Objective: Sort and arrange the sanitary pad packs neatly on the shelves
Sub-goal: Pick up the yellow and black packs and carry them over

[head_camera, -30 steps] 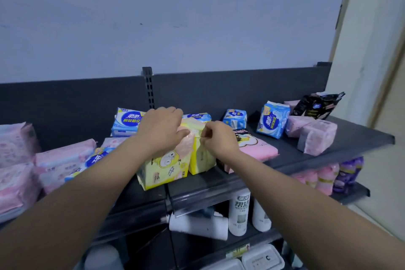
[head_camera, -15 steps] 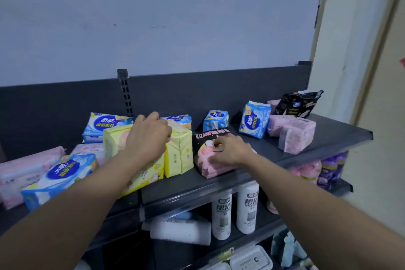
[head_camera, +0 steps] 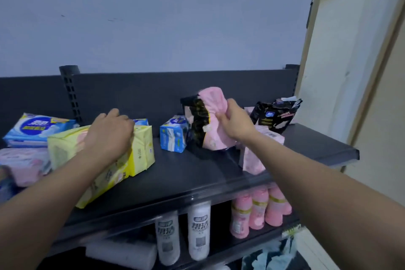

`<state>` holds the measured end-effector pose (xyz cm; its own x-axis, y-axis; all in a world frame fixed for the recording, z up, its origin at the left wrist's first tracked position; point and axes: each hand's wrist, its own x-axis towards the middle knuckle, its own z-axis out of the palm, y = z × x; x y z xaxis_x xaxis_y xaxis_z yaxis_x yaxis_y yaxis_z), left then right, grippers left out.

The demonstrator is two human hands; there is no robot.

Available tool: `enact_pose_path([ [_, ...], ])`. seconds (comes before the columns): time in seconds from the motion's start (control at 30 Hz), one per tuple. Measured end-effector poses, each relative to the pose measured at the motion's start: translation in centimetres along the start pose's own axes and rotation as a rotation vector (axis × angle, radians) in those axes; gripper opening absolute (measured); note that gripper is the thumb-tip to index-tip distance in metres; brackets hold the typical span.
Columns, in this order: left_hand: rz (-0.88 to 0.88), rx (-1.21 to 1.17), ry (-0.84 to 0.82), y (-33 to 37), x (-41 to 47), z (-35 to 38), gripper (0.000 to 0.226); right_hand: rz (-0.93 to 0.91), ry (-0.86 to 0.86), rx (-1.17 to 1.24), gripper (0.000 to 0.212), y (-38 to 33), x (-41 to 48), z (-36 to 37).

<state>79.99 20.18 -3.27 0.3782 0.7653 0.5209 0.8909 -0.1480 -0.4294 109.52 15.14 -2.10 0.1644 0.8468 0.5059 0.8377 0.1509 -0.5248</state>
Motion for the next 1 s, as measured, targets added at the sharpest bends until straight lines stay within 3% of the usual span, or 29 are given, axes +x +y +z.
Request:
enact_pose_path([
  [0.27, -0.084, 0.08, -0.12, 2.6, 1.2, -1.1, 0.021, 0.247, 0.009, 0.046, 0.028, 8.5, 5.4, -3.4],
  [0.4, -0.117, 0.107, -0.146, 3.0, 1.5, -1.1, 0.016, 0.301, -0.049, -0.081, 0.027, 11.1, 6.7, -3.6],
  [0.57, -0.13, 0.113, -0.176, 3.4, 1.7, -1.0, 0.014, 0.218, -0.084, -0.391, 0.024, 12.7, 7.7, -3.9],
  [0.73, -0.144, 0.103, -0.221, 3.4, 1.9, -0.7, 0.016, 0.332, -0.1, -0.264, 0.028, 13.4, 9.0, -3.6],
  [0.9, -0.135, 0.055, -0.201, 2.5, 1.7, -0.1, 0.013, 0.446, 0.065, -0.128, 0.015, 12.7, 9.4, -2.7],
  [1.0, -0.167, -0.017, -0.15, 1.1, 1.5, -0.5, 0.013, 0.339, 0.31, 0.025, 0.017, 10.4, 9.5, -2.9],
])
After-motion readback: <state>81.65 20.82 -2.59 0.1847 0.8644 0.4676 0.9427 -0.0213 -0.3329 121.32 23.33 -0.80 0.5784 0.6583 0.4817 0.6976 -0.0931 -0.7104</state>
